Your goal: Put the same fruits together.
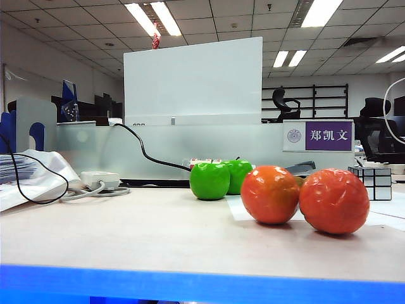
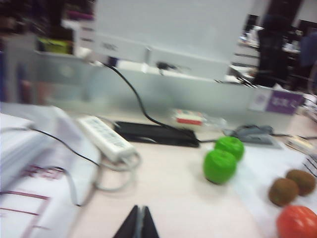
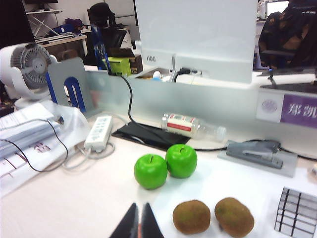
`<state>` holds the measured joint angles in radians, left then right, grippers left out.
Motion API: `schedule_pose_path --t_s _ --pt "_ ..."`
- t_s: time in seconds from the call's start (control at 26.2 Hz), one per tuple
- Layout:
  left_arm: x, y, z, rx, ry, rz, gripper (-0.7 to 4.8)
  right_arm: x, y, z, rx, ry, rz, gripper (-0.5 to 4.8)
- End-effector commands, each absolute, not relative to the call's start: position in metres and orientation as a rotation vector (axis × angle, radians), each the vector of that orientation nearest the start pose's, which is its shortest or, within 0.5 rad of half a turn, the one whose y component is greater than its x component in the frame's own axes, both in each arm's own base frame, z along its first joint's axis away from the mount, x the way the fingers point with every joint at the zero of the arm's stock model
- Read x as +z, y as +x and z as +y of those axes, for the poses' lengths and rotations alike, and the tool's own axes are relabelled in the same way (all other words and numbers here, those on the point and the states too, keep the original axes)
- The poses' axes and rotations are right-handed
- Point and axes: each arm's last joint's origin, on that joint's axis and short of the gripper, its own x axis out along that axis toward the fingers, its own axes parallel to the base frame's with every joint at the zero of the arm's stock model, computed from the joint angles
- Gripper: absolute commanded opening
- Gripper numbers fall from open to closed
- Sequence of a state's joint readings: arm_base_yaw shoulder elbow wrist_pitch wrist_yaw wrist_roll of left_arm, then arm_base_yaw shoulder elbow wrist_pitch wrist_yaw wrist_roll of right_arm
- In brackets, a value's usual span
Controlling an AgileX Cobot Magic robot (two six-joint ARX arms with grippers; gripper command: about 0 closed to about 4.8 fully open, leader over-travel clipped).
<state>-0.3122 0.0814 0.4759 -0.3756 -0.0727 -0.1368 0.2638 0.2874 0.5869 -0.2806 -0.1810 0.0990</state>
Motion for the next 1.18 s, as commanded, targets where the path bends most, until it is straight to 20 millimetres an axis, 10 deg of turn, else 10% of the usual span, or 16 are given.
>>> schedule_pose_path --t_s 0.04,0.72,1.18 --pt "0.263 0.066 -0.021 -0.315 -0.163 -0.053 -0.06 0.294 0.085 0.028 0.430 0.105 -0.075 0.22" --pt "0.171 0.095 -0.031 -0.330 -0.108 0.095 -0.06 0.199 0.109 0.033 0.396 0.196 -0.072 0.22" --pt "0.151 0.096 -0.031 -0.316 -0.102 0.188 -0.05 0.165 0.111 0.030 0.270 0.187 0.041 0.22"
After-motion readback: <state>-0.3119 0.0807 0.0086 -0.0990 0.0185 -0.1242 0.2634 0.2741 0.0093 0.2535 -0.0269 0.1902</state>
